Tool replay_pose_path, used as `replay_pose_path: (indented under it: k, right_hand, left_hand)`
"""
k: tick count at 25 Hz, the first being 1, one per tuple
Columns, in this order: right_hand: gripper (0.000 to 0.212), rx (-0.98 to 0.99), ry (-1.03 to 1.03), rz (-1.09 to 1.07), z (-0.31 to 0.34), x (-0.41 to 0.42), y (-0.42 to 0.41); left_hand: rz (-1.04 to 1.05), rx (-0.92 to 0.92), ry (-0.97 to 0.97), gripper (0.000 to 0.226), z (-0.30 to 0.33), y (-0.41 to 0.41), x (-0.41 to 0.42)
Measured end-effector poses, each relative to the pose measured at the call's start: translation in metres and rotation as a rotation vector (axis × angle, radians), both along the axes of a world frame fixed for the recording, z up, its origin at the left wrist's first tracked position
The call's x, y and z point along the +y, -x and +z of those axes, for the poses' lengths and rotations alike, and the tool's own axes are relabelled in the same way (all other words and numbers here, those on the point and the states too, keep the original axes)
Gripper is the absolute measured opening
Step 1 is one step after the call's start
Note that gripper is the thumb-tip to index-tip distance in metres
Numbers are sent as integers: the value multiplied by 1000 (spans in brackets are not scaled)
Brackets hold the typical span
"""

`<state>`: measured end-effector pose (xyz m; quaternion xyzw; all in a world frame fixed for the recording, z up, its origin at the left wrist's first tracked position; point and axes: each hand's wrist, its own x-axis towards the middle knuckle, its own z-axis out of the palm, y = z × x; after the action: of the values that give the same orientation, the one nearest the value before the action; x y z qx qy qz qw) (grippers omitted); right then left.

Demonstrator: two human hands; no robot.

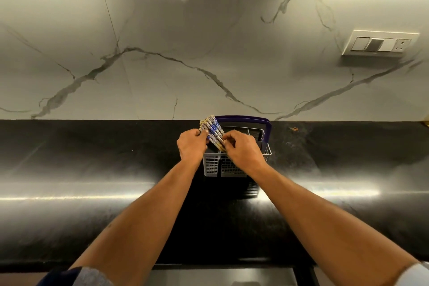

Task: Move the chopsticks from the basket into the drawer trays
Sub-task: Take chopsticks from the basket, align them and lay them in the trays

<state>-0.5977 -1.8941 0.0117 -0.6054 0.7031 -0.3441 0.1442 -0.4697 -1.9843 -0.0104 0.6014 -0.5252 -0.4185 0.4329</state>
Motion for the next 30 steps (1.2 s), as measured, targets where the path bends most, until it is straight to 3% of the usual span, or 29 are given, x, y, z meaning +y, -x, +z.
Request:
replay_pose_path:
  k: [4, 8, 14, 18, 21, 30]
  right_hand:
    - [22, -44, -30, -1, 1, 4, 7]
    - [26, -91, -4, 4, 19, 12, 15]
    - [33, -236, 46, 162, 86, 25, 15]
    - [20, -267, 61, 245, 118, 48, 25]
    - [14, -415, 30, 322, 124, 68, 39]
    - [10, -470, -14, 335, 113, 107, 66]
  left_hand:
    - [-27, 33, 33, 16, 11, -7, 4]
    - [-33, 2, 172, 17, 60, -27, 7]
    - [-401, 117, 401, 12, 176, -39, 35]
    - [-499, 105, 458, 13, 220, -24, 65]
    - [-528, 106, 478, 40, 231, -14, 85]
    - [-589, 94, 458, 28, 225, 16, 121]
